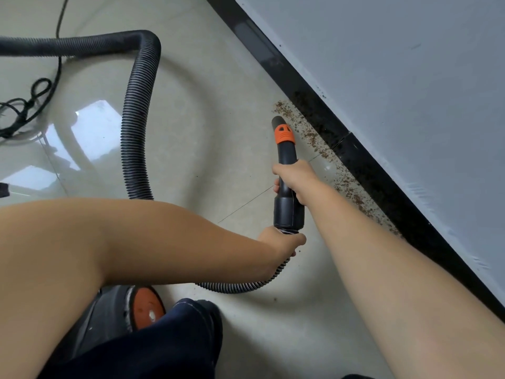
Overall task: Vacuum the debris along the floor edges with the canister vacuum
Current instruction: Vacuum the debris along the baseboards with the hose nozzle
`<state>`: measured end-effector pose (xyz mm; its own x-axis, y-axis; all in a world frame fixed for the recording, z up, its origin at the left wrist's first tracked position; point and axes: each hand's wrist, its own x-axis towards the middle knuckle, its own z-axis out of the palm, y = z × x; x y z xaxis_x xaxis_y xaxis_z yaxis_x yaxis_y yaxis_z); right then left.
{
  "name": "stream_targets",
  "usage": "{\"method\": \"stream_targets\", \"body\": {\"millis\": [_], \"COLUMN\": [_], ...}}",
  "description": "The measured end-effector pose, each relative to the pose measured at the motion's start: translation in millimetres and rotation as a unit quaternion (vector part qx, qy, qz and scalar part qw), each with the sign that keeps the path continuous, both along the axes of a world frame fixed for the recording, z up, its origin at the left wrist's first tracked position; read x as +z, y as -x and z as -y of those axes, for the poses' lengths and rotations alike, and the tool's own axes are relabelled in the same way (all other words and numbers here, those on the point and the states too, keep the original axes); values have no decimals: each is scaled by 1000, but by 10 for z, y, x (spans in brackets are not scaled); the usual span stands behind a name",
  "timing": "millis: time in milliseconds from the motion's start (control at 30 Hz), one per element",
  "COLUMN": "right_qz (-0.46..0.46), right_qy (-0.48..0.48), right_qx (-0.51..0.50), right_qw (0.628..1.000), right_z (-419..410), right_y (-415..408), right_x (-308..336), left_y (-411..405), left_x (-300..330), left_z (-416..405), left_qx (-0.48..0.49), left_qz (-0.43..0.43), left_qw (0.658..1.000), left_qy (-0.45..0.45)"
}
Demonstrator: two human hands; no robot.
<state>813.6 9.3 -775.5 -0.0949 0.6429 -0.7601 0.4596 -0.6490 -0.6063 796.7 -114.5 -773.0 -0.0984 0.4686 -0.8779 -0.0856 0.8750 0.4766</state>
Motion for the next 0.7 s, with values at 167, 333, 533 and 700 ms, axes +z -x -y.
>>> {"method": "stream_targets", "body": {"millis": [167,333,533,700], "right_qz": [-9,-13,-7,-12], "right_qy": [12,21,17,21], "right_qx": [-42,-89,-132,-125], "right_qw": [999,996,991,992], "right_z": [176,357,425,379], "right_y": [-266,-602,-1007,-1141], "right_x": [-3,14,71,130], "left_y": [-139,-335,-590,-742], "left_x": [56,138,201,232], "left_z": [170,317,343,295], "left_qx": [-39,-92,-129,-127], "left_qz": [1,13,19,26], "left_qw": [999,995,991,991], "left_qy": [7,23,15,7]}}
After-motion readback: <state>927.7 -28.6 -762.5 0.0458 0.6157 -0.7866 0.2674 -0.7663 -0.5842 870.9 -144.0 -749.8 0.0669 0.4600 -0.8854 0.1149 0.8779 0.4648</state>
